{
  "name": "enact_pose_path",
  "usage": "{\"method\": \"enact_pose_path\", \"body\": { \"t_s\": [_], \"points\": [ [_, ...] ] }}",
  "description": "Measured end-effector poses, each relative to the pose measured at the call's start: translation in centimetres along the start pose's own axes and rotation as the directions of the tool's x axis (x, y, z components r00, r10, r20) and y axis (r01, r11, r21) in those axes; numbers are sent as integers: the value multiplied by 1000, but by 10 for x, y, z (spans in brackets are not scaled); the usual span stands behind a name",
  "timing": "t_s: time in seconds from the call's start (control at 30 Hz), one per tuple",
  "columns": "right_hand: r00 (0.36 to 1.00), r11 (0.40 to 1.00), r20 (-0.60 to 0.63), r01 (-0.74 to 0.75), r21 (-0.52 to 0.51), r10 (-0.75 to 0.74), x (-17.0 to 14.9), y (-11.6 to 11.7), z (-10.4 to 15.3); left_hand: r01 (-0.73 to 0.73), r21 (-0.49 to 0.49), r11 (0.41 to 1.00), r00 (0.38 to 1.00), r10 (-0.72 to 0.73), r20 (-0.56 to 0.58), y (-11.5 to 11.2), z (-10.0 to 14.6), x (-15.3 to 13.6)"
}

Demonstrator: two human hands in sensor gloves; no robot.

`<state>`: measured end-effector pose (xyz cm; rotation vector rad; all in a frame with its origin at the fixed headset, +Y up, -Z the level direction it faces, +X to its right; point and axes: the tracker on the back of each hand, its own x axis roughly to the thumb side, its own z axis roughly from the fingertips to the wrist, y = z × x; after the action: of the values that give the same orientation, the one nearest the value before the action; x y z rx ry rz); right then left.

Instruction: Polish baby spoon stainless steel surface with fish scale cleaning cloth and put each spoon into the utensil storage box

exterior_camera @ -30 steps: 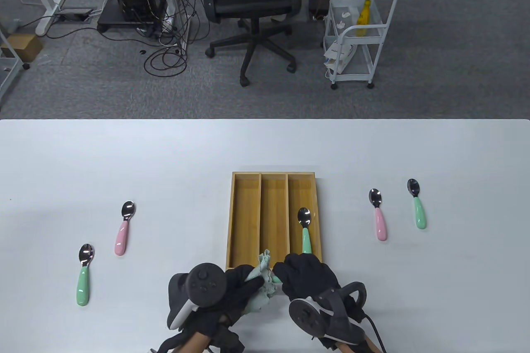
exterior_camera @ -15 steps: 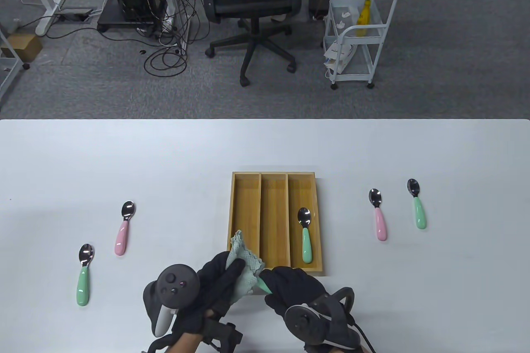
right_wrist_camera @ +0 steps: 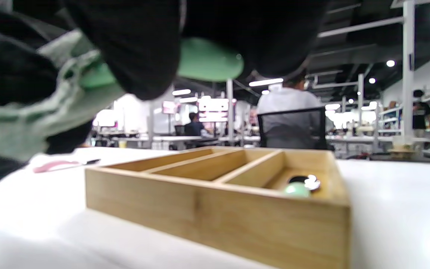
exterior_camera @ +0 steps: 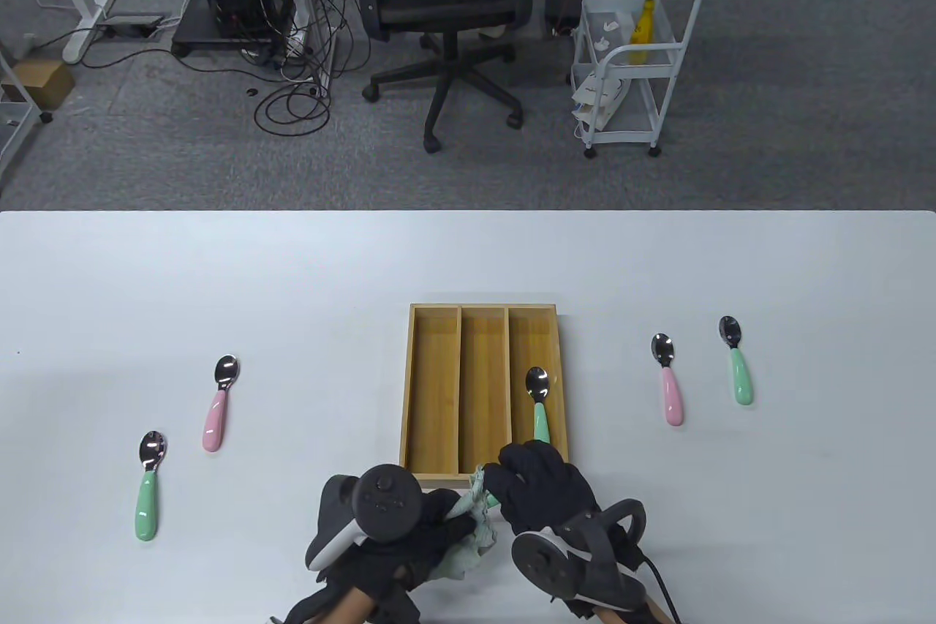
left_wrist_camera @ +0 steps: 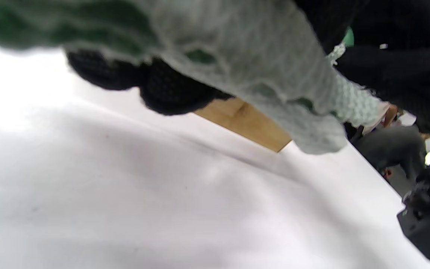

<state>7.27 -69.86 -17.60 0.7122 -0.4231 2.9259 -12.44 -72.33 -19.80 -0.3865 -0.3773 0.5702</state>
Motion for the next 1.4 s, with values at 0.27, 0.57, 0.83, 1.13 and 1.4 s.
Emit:
{"method": "enact_pose_path", "body": {
  "t_s": [0.27, 0.57, 0.83, 1.13, 1.4],
  "points": [
    [998, 999, -34, 45, -25, -46, 0, -3, 0, -89, 233, 968, 995, 98, -30, 19, 11, -12],
    [978, 977, 13, 206, 47, -207, 13, 2, 2, -290, 400, 870, 946, 323, -16, 29, 22, -32],
    [997, 996, -7, 83, 20, -83, 5, 1, 0, -344, 280, 896, 928, 370, -43, 21, 12, -33],
    [1000, 1000, -30, 2, -13, -2, -1, -3, -1, -239, 96, 966, 969, 243, -35, 9, 0, -22],
    [998, 998, -12, -62, -18, 61, 1, -3, 0, -76, -14, 997, 997, 75, -34, -4, -6, -4]
  ]
}}
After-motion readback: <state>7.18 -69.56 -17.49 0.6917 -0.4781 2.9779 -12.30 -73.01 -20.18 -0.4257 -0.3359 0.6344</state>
